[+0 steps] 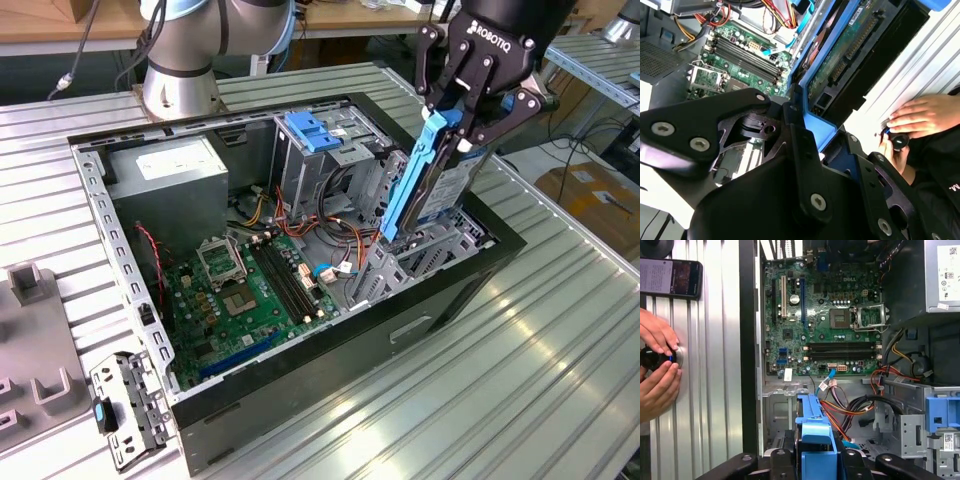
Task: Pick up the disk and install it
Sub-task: 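Insert the disk into the insertion slot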
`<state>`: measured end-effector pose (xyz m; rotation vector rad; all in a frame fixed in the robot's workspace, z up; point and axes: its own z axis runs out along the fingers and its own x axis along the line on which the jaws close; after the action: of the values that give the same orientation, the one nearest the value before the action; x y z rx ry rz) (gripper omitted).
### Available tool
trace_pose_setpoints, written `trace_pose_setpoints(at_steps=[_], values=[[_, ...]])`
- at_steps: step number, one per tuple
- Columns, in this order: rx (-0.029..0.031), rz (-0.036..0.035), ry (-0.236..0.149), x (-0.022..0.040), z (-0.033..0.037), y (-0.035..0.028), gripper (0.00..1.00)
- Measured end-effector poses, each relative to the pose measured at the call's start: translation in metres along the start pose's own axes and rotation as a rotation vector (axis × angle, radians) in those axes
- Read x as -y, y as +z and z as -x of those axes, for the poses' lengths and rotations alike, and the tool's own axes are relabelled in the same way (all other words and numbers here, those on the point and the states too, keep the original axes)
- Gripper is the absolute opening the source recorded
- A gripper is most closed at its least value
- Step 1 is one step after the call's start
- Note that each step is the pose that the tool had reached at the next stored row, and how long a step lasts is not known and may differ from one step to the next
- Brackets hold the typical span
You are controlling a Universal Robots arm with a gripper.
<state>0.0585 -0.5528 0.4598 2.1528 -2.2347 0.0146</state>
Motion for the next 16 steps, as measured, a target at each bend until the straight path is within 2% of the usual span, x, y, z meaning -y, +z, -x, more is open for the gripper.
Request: trace_pose_setpoints(at_steps=[6, 16], values=[[0.0002, 0.0, -0.002, 0.0032, 0.001, 0.0027, 0.37], [0.0, 0.0002, 0.0, 0.0034, 0.0016, 0.0139, 0.37]])
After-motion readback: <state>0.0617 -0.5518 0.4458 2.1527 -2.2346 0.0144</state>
